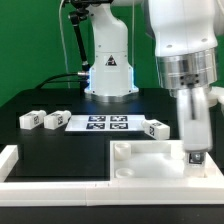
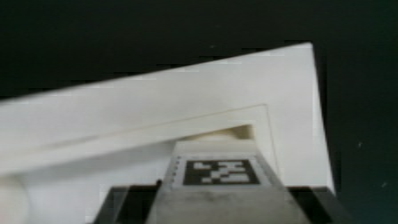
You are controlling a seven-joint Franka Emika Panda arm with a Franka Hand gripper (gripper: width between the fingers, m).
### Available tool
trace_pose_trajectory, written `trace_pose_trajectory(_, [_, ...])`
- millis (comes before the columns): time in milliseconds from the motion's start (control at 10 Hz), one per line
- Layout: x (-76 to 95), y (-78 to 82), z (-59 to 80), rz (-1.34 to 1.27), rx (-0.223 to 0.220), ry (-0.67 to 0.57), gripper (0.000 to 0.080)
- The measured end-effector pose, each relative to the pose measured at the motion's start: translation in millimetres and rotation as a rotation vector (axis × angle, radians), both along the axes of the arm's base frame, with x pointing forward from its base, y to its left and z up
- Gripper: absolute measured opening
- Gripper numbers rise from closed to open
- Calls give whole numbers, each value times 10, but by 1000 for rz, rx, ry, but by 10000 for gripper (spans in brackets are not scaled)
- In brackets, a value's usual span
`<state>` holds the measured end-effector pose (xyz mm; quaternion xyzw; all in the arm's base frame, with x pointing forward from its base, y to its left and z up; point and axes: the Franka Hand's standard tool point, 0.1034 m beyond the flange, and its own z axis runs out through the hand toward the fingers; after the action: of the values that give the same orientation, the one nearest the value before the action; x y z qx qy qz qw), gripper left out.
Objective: Assemble square table
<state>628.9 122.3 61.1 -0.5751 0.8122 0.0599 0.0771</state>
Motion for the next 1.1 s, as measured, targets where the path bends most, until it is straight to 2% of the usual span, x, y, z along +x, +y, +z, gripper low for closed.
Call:
trace_pose_trajectory(200, [2, 29, -1, -78, -4, -9, 294])
trace_pose_trajectory(300, [3, 13, -6, -84, -8, -8, 374])
trace_pose_trajectory(400, [-1, 19, -14, -69, -9, -9, 374])
trace_pose_trajectory(600, [-5, 25, -19, -64, -10, -9, 620])
trace_pose_trajectory(900, [-3, 43, -6, -50, -10, -13, 648])
trace_pose_trajectory(1000, [-12, 87, 154, -30, -3, -31, 648])
trace_pose_trajectory(1100, [-10, 74, 370, -19, 9, -41, 649])
